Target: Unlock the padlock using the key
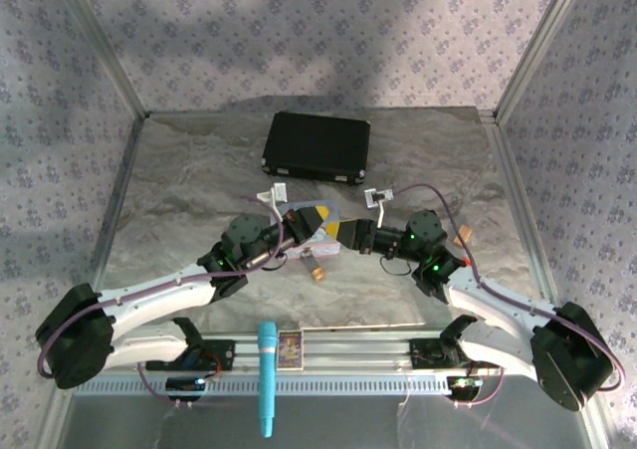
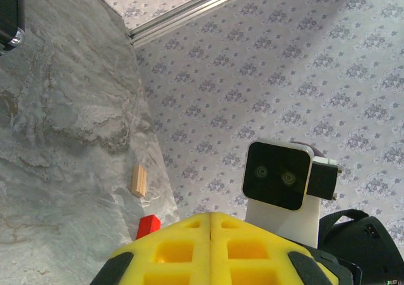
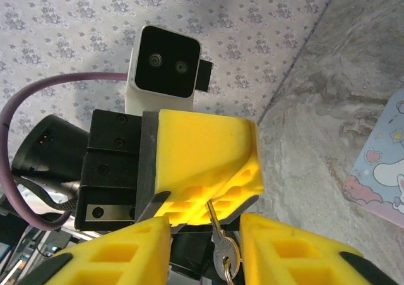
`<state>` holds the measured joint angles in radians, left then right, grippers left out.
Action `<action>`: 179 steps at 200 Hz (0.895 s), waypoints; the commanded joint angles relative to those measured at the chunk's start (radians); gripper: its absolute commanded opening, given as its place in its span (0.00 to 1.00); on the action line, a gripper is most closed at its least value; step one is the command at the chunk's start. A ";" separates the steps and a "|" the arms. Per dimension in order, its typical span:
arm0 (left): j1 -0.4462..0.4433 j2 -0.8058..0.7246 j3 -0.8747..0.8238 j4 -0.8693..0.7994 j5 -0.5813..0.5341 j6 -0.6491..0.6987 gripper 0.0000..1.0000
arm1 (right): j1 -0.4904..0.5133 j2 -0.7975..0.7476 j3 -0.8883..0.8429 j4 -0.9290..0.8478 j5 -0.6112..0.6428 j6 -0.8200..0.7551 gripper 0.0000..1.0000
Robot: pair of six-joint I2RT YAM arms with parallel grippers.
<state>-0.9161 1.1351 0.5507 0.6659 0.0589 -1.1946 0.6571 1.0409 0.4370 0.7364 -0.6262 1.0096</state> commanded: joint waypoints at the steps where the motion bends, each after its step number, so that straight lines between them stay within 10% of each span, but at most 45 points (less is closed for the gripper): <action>1: 0.002 0.012 -0.011 0.070 -0.010 0.000 0.00 | 0.003 0.005 0.005 0.025 -0.029 -0.001 0.30; 56: 0.000 0.012 -0.016 0.063 -0.027 -0.009 0.00 | 0.004 0.024 -0.003 0.024 -0.030 -0.007 0.20; 67: 0.001 0.015 -0.018 0.067 -0.028 -0.010 0.00 | 0.006 0.028 -0.004 0.027 -0.034 -0.005 0.00; 130: 0.002 0.005 -0.011 -0.027 -0.058 -0.009 0.00 | -0.004 -0.003 -0.047 0.010 0.003 0.000 0.00; 157: 0.001 -0.053 0.012 -0.225 -0.152 0.036 0.87 | -0.009 -0.043 -0.049 -0.086 0.042 -0.039 0.00; 179: 0.002 -0.096 0.043 -0.427 -0.224 0.048 1.00 | -0.015 -0.084 -0.027 -0.286 0.129 -0.109 0.00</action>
<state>-0.9161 1.0985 0.5320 0.4816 -0.0563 -1.1854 0.6502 1.0058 0.3904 0.6544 -0.5922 0.9840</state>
